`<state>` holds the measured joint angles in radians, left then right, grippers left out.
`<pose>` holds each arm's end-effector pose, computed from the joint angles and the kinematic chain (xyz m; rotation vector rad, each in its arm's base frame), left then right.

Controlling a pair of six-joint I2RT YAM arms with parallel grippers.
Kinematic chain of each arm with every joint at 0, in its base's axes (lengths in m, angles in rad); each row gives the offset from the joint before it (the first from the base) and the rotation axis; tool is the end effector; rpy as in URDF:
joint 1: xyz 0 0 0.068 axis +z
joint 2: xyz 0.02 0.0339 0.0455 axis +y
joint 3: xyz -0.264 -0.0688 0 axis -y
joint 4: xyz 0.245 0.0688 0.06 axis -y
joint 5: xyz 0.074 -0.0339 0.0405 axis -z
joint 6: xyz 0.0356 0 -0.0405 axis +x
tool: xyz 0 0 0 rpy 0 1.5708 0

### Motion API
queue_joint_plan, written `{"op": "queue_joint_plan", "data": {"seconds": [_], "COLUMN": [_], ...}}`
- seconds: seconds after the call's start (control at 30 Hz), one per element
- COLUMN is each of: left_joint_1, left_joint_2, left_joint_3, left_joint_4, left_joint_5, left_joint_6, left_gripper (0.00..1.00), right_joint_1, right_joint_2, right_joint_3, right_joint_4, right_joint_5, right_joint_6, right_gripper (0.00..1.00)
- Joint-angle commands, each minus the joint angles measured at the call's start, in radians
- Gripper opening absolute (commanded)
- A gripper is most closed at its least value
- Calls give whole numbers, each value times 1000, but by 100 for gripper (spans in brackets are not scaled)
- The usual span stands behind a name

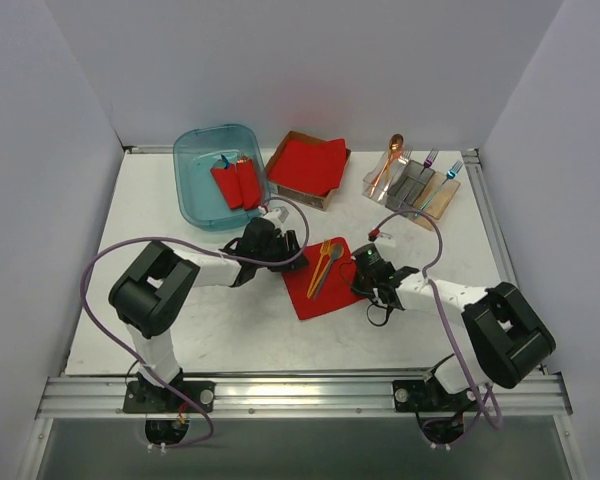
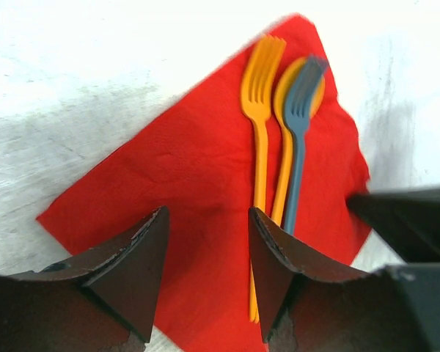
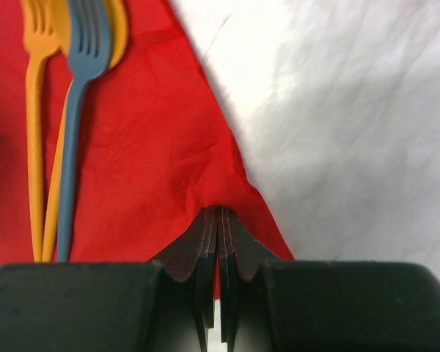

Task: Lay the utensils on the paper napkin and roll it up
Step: Adjust the napkin at the center of the board.

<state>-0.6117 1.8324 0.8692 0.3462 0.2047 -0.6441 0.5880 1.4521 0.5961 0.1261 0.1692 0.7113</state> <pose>0.2956 -0.2162 0.1386 0.0858 2.3289 -0.8998 0.2329 0.1481 0.1572 0.2321 2.3234 0.4735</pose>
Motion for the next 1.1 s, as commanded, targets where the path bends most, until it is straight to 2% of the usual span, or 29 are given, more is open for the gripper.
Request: {"op": "queue_joint_plan", "data": {"seconds": [0.0, 0.2, 0.33, 0.53, 0.57, 0.67, 0.87, 1.07], "left_joint_1": [13, 18, 18, 18, 18, 20, 69, 190], "left_joint_2": [-42, -99, -123, -186, -200, -257, -387, -602], "left_joint_3": [33, 16, 14, -16, -22, -45, -85, -240], "left_joint_4": [-45, -62, -73, -85, -85, -113, -239, -152], "left_joint_5": [-47, -93, -106, -154, -174, -229, -338, -324], "left_joint_6": [41, 73, 87, 101, 104, 106, 81, 23], "left_gripper": [56, 56, 56, 56, 57, 60, 65, 64], "right_joint_1": [82, 202, 291, 308, 311, 328, 383, 541], "right_joint_2": [-42, -131, -127, -150, -177, -216, -105, 102], "right_joint_3": [-58, -96, -58, 45, 71, 109, 246, 412], "right_joint_4": [-117, -190, -206, -308, -304, -264, -192, -175], "right_joint_5": [16, 27, 4, 85, 82, 67, 17, 84], "right_joint_6": [100, 197, 189, 157, 101, -23, -177, -223], "right_gripper": [0, 0, 0, 1, 16, 31, 34, 37]}}
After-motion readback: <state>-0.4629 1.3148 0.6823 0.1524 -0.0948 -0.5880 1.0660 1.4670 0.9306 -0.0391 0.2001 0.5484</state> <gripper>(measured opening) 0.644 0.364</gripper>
